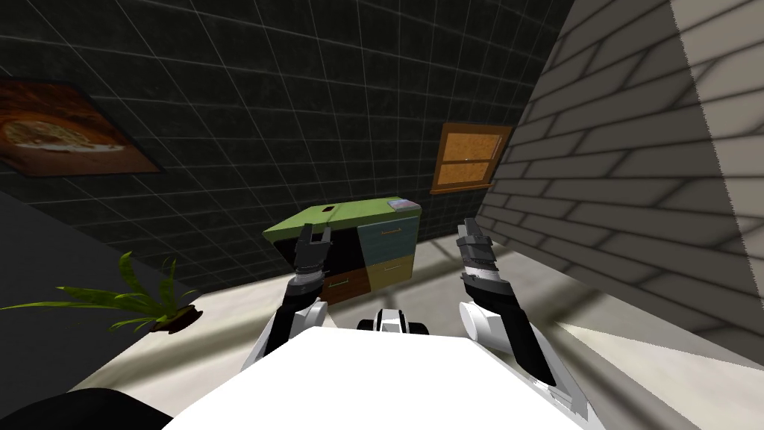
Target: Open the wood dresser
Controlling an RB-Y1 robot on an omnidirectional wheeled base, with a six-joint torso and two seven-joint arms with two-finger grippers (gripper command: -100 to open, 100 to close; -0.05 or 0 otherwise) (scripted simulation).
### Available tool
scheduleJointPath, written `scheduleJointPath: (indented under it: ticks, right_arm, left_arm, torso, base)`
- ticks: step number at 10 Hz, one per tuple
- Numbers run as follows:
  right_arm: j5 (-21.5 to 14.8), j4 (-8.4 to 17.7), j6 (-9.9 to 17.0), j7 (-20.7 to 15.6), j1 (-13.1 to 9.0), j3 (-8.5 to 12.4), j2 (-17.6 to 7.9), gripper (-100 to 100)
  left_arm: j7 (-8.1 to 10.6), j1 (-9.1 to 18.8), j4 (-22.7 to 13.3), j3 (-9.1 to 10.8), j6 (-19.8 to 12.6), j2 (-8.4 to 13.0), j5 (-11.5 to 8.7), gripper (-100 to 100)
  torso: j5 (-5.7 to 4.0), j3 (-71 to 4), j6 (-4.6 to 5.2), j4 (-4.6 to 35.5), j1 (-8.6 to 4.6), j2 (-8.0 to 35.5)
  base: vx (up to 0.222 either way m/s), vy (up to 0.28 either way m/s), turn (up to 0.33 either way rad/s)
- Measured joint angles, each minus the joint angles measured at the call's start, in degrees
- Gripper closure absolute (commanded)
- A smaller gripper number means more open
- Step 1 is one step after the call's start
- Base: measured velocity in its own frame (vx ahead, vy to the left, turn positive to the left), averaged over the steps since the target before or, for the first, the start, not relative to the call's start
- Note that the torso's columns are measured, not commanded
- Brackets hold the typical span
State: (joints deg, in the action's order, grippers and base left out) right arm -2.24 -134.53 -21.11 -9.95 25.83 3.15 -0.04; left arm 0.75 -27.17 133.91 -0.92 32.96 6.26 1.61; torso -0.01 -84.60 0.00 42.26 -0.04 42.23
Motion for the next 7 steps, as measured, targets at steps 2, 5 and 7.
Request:
scheduleJointPath:
  ticks: [2, 5, 7]
  right_arm:
    - [0.00, 0.00, 0.00, 0.00, 0.00, 0.00, 0.00, 0]
    - [0.00, 0.00, 0.00, 0.00, 0.00, 0.00, 0.01, 0]
    - [0.00, 0.00, 0.00, 0.00, 0.00, 0.00, 0.00, 0]
  left_arm:
    - [-0.15, 0.85, -2.07, 0.36, -1.41, 1.96, -0.16, -100]
    - [-0.10, 1.58, -7.49, 1.38, -1.95, 3.43, -0.76, -100]
    - [-0.42, 1.91, -9.51, 1.43, -3.43, 3.25, -0.80, -100]
  torso:
    - [-0.02, 0.02, 0.00, 0.01, -0.10, 0.04]
    - [0.02, -0.01, 0.00, 0.00, 0.03, -0.01]
    - [0.01, 0.06, 0.00, 0.03, 0.06, 0.12]
  base:
    - [0.056, -0.125, 0.034]
    - [0.080, -0.125, 0.033]
    - [0.057, -0.110, 0.027]
